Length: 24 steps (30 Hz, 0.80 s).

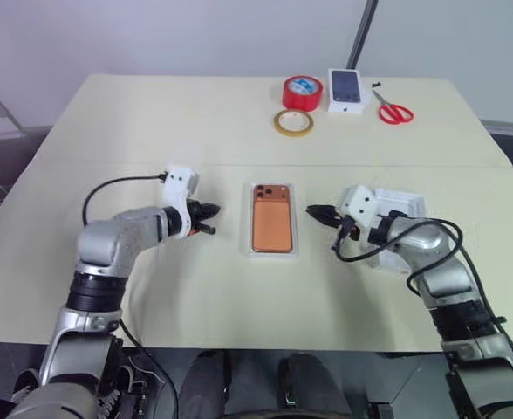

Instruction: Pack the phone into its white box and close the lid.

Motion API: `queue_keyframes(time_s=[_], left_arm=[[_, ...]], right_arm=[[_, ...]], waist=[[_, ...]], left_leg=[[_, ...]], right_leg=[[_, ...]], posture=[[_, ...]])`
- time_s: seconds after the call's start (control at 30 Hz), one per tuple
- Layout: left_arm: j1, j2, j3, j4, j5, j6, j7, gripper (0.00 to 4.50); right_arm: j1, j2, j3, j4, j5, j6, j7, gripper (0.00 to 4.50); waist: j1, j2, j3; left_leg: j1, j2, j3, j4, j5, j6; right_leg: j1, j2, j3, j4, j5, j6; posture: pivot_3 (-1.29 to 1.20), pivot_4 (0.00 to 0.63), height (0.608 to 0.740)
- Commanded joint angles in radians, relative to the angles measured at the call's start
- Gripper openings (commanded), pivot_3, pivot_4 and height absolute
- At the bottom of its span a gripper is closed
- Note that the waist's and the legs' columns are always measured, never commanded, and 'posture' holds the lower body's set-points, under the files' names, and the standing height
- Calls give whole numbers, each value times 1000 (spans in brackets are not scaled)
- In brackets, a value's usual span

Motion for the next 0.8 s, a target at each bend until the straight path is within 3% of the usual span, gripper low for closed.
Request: queue_keyframes(time_s=[0.03, 0.3, 0.5, 0.6, 0.8], left_arm=[[4, 4, -51, -29, 45, -51, -55, 57], [-9, -35, -174, -19, 85, -29, -158, 57], [-80, -176, -211, 84, 89, -48, -219, 57], [-97, -171, -236, 107, 141, -90, -247, 57], [-82, -154, -215, 125, 165, -113, -275, 57]], right_arm=[[-18, 26, 63, 39, -61, -92, -1, 1], [-31, 25, 123, 115, -179, -206, -44, 1], [-25, -26, 67, 124, -154, -204, -45, 1], [-18, -7, -1, 75, -48, -134, -35, 1], [-8, -51, 1, 103, -131, -173, -83, 1]], waist=[[-2, 0, 0], [-2, 1, -1], [22, 2, -1], [26, 2, -1], [18, 2, -1]], left_leg=[[0, 0, 0, 1, 0, 0], [2, 0, 0, 1, 0, 1], [3, -1, -1, 3, -1, 2], [2, -2, -2, 4, -1, 3], [3, -1, -2, 3, -1, 3]], right_leg=[[0, 0, 0, 0, 0, 0], [3, 0, 0, 1, 0, 0], [5, 0, -1, 0, 0, 0], [7, -1, -2, 0, 0, 0], [6, 0, -2, 0, 0, 0]], posture=[[0, 150, 740], [0, 150, 740], [0, 150, 740], [0, 150, 740], [0, 150, 740]])
